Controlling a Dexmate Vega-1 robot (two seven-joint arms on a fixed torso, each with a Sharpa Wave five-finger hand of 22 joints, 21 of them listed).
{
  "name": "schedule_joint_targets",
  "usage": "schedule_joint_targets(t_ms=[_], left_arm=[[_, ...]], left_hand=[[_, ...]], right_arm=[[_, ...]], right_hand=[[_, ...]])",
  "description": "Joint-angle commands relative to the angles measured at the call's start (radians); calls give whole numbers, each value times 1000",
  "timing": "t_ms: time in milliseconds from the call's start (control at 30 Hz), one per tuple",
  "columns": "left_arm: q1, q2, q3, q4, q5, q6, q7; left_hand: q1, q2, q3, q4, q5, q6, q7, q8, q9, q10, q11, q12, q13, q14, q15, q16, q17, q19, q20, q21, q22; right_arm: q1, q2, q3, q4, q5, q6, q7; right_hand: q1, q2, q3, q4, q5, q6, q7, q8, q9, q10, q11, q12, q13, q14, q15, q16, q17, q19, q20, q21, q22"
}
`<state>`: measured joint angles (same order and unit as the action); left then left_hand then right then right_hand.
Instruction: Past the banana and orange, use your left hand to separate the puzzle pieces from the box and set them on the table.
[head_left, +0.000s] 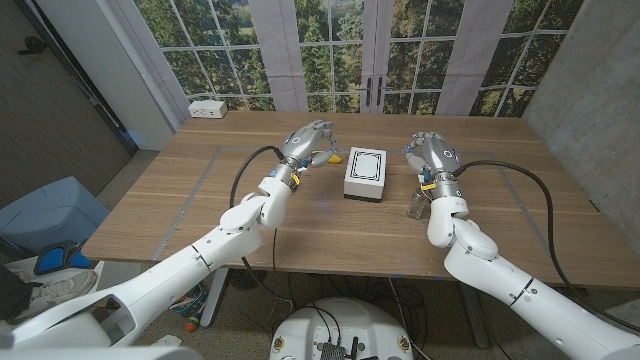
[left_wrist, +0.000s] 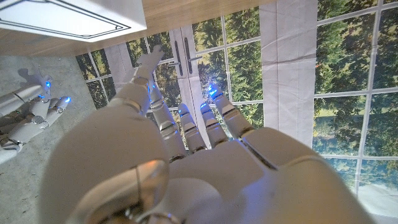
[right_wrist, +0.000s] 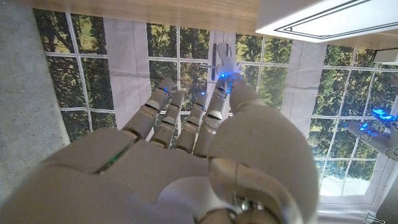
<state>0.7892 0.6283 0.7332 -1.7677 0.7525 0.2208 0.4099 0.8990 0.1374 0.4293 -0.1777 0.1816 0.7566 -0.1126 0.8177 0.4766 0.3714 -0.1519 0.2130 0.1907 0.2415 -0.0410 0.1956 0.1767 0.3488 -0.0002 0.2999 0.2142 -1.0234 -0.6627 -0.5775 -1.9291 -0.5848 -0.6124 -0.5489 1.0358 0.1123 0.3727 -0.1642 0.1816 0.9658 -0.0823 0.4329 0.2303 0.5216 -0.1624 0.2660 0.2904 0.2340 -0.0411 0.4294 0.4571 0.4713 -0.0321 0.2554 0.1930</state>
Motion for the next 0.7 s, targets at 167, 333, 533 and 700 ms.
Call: schedule_joint_targets(t_ms=[167, 333, 533, 700], left_arm=[[-31, 19, 25, 16, 15, 54, -79], [-36, 28, 32, 14, 21, 60, -95], [-48, 32, 45, 16, 39, 67, -116], [-57, 35, 53, 20, 47, 62, -126]], left_hand=[[19, -11, -1, -7, 8, 120, 28, 0, -10, 15, -2, 1, 2, 2, -86, -7, -2, -2, -1, 3, -1], [29, -14, 1, -9, 10, 125, 39, -2, -17, 21, 0, 3, 2, 2, -86, -8, -3, -3, 0, 4, -2], [44, -22, 4, -11, 10, 140, 44, -4, -27, 32, -3, 5, 2, 6, -85, -8, -4, -4, 2, 5, -2], [60, -35, 5, -11, 8, 166, 52, -8, -44, 60, -17, 11, 1, 21, -89, -5, -5, 7, 4, 11, -3]], right_arm=[[68, 4, -53, 55, 43, -97, 55], [89, 4, -68, 74, 60, -110, 63], [118, 4, -94, 92, 68, -130, 78], [130, -3, -104, 94, 85, -135, 92]], right_hand=[[17, 4, -9, 1, 6, -1, 8, 4, 6, 4, 4, 0, 3, -7, -133, 7, 7, 2, -3, 7, 4], [21, 6, -11, 0, 6, -3, 10, 4, 6, 4, 6, 0, 4, -6, -132, 8, 7, 2, -3, 8, 4], [22, 6, -14, 0, 7, -4, 10, 5, 6, 4, 5, 0, 5, -8, -133, 9, 8, 3, -4, 9, 4], [24, 6, -18, 0, 8, -6, 15, 5, 6, 1, 15, -2, 6, -8, -127, 10, 8, 4, -3, 11, 4]])
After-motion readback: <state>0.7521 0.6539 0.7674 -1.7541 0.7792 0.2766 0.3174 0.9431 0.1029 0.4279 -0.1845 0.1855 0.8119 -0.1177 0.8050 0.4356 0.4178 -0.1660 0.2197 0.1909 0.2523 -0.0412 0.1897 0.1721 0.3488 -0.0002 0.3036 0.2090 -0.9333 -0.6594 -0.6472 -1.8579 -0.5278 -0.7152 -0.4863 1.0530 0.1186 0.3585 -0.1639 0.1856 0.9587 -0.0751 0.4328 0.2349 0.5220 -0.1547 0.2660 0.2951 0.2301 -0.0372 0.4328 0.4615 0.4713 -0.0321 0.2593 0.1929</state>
